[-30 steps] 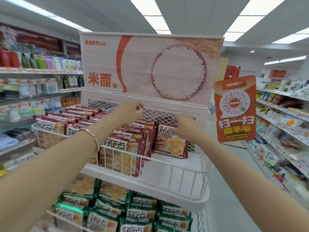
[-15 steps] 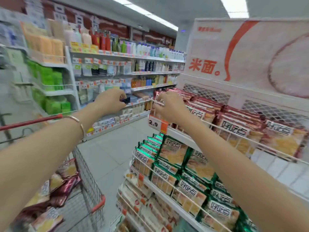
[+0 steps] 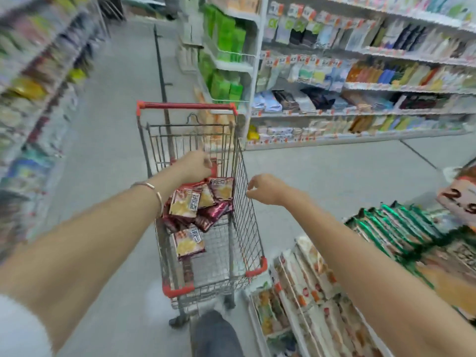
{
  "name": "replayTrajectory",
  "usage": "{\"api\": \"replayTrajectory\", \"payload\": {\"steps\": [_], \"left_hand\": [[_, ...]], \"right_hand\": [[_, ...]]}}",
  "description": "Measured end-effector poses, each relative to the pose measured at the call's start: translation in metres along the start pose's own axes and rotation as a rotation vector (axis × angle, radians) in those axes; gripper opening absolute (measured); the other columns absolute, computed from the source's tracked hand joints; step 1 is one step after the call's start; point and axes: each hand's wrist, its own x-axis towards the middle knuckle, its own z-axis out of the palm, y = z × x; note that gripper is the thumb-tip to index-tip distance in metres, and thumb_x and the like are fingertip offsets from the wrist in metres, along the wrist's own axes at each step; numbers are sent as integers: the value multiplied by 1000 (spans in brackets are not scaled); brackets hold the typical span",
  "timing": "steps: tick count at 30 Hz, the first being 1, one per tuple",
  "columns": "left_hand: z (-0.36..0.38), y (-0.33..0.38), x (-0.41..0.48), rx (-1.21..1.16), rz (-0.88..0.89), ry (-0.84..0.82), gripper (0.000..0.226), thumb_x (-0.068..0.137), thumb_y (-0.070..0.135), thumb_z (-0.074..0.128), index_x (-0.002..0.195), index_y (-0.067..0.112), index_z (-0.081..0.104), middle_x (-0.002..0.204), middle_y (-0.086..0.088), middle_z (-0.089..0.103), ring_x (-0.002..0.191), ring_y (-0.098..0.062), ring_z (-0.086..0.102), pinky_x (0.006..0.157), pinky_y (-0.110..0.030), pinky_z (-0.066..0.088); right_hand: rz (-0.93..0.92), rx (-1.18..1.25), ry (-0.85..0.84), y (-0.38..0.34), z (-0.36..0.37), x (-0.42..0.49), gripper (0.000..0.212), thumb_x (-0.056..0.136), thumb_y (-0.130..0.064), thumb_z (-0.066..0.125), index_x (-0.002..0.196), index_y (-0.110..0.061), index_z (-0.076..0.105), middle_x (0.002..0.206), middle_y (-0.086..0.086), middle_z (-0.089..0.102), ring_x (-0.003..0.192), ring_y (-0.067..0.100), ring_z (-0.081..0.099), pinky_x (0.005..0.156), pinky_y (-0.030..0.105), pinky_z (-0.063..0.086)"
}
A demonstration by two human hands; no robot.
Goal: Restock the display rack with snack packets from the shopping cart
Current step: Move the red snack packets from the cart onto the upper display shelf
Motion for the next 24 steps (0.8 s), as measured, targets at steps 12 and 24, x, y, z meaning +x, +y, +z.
{"api": "replayTrajectory", "payload": {"steps": [12,24], "left_hand": [[120,-147,112,-333,-575,-132,31,101,26,54,73,12,56,73,-3,53,60,-18,51,61,-21,50],[169,-204,156,-645,-832,-67,12,101,15,52,89,12,55,138,-13,56,90,-15,66,89,-43,54]], "right_hand": [[10,159,-427,50,135,213,32,102,-21,48,118,2,63,120,17,62,112,28,58,96,34,45],[27,-133,-121,48,174,401,68,89,-36,69,138,3,42,138,19,48,130,31,46,112,38,39]]}}
